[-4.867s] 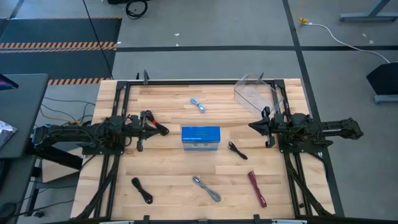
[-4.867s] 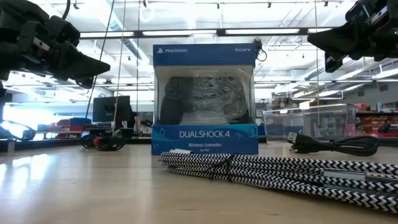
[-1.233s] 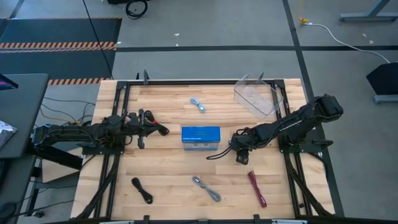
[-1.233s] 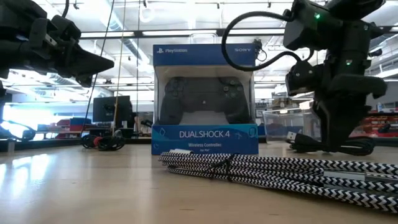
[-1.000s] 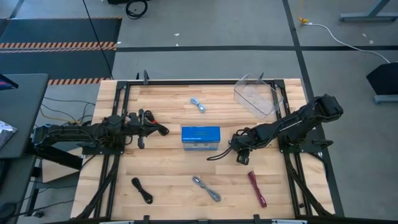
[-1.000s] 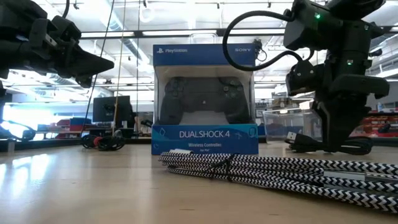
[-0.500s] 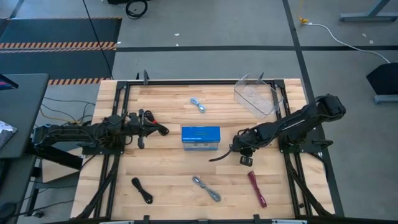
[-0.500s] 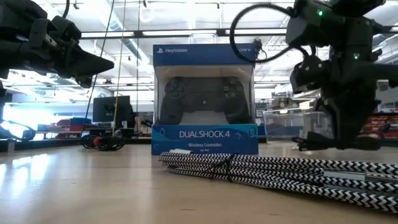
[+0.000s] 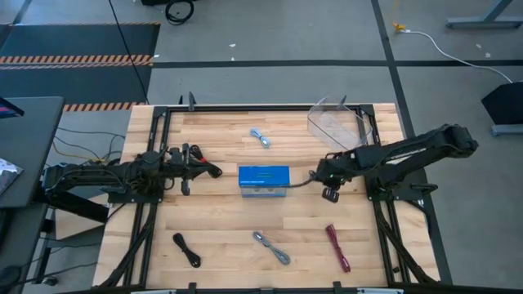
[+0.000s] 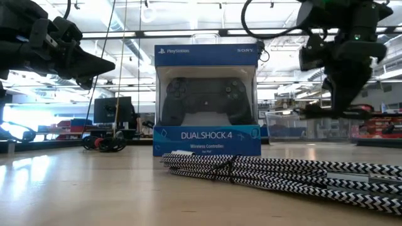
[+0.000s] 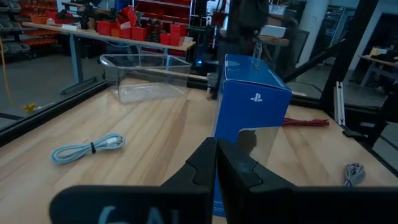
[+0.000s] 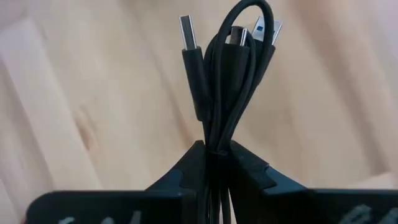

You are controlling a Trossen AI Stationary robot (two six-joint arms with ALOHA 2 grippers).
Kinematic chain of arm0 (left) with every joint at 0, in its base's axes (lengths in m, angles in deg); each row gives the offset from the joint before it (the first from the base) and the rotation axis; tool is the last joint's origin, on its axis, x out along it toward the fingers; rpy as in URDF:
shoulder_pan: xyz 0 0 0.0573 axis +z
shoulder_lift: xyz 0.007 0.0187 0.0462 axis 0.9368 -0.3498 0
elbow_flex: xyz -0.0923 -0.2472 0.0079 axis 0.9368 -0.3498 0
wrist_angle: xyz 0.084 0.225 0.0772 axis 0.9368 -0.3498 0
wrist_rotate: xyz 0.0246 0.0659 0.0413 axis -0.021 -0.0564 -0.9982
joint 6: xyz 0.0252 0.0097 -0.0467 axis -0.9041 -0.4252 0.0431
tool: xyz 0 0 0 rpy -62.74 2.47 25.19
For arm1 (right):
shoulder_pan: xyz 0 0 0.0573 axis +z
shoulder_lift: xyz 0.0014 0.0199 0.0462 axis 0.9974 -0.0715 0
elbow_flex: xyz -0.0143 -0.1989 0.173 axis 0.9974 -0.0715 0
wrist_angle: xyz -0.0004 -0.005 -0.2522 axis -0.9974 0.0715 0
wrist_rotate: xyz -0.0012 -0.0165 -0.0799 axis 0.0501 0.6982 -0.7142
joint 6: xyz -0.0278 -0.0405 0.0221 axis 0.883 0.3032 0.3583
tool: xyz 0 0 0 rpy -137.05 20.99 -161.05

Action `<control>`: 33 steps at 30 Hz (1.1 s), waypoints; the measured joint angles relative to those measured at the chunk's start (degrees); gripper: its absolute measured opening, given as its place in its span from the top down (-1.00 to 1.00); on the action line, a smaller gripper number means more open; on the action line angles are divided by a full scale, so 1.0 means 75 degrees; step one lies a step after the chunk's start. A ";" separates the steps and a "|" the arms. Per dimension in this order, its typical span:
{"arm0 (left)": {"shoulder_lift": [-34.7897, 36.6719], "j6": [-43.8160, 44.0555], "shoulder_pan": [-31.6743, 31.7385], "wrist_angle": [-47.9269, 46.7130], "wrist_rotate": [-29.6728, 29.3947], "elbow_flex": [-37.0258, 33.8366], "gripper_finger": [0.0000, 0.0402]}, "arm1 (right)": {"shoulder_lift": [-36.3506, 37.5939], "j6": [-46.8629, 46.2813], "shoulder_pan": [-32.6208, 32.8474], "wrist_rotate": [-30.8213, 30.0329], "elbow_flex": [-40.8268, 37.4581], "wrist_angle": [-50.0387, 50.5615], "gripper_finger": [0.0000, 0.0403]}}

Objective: Pick and place USB-C Cables
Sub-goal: Put the right black charger cable into the container

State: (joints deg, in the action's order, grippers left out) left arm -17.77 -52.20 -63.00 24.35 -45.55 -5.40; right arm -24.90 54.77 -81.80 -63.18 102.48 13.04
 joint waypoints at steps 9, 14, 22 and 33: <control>0.0000 0.0000 -0.0001 0.0002 0.0000 -0.0002 0.90 | 0.0674 0.1125 -0.0911 -0.2558 0.1377 0.1031 0.71; 0.0000 0.0034 -0.0001 0.0002 0.0000 -0.0002 0.90 | 0.0659 0.2082 -0.1674 -0.3364 0.2080 0.1127 0.71; 0.0000 0.0034 -0.0001 0.0002 0.0000 -0.0002 0.90 | 0.0576 0.2983 -0.3662 -0.3075 0.2240 0.1144 0.72; 0.0000 0.0034 -0.0001 -0.0001 0.0000 0.0000 0.90 | -0.0453 0.3809 -0.5810 -0.1718 0.2240 0.1154 0.72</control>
State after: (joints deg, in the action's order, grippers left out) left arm -17.77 -51.95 -63.00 24.34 -45.55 -5.40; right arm -28.30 83.34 -125.38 -76.06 119.28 21.69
